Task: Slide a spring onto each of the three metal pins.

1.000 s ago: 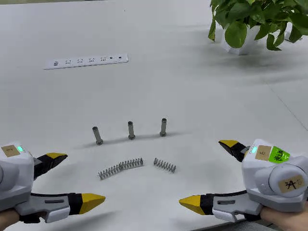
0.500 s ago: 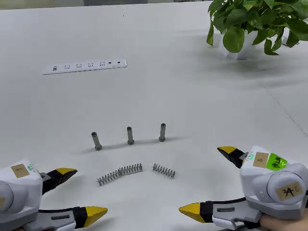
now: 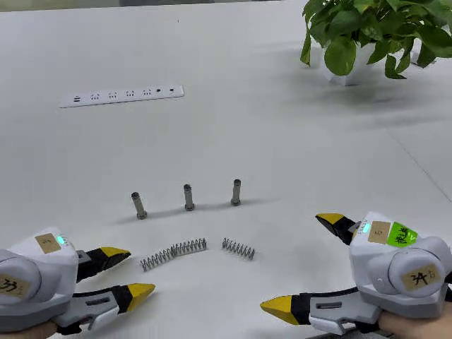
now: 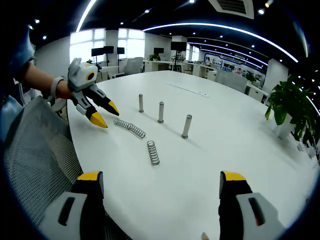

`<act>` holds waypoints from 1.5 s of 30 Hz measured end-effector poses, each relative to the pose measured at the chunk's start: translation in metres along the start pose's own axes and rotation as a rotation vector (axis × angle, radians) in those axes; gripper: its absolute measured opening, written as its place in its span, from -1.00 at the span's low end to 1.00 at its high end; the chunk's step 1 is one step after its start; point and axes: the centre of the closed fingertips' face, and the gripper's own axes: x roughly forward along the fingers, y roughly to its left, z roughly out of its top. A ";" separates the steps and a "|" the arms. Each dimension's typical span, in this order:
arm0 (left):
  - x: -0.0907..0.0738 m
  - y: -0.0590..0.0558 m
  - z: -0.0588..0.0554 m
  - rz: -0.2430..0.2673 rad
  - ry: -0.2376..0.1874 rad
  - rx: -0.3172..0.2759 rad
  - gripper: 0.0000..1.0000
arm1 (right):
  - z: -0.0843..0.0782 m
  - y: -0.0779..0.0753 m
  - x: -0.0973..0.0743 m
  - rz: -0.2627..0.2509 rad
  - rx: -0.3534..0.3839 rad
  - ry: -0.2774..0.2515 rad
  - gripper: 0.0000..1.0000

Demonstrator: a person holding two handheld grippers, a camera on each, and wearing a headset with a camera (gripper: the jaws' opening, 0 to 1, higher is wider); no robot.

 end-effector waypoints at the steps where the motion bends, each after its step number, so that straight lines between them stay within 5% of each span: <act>1: 0.001 0.000 0.000 0.001 0.004 0.000 -0.30 | 0.000 0.000 0.000 0.000 0.001 -0.001 0.95; 12: 0.009 0.006 0.003 0.015 0.030 0.025 -0.59 | 0.001 0.001 0.000 0.000 0.004 -0.004 0.95; 24: 0.015 0.007 0.001 0.006 0.100 0.091 -0.67 | 0.001 0.001 0.000 -0.001 0.007 -0.005 0.95; 32: 0.016 0.012 -0.001 0.011 0.190 0.115 -0.72 | 0.001 0.001 0.000 0.001 0.007 -0.007 0.95; 45: 0.019 0.014 -0.006 -0.061 0.337 0.146 -0.68 | 0.003 0.002 0.000 0.001 0.008 -0.010 0.94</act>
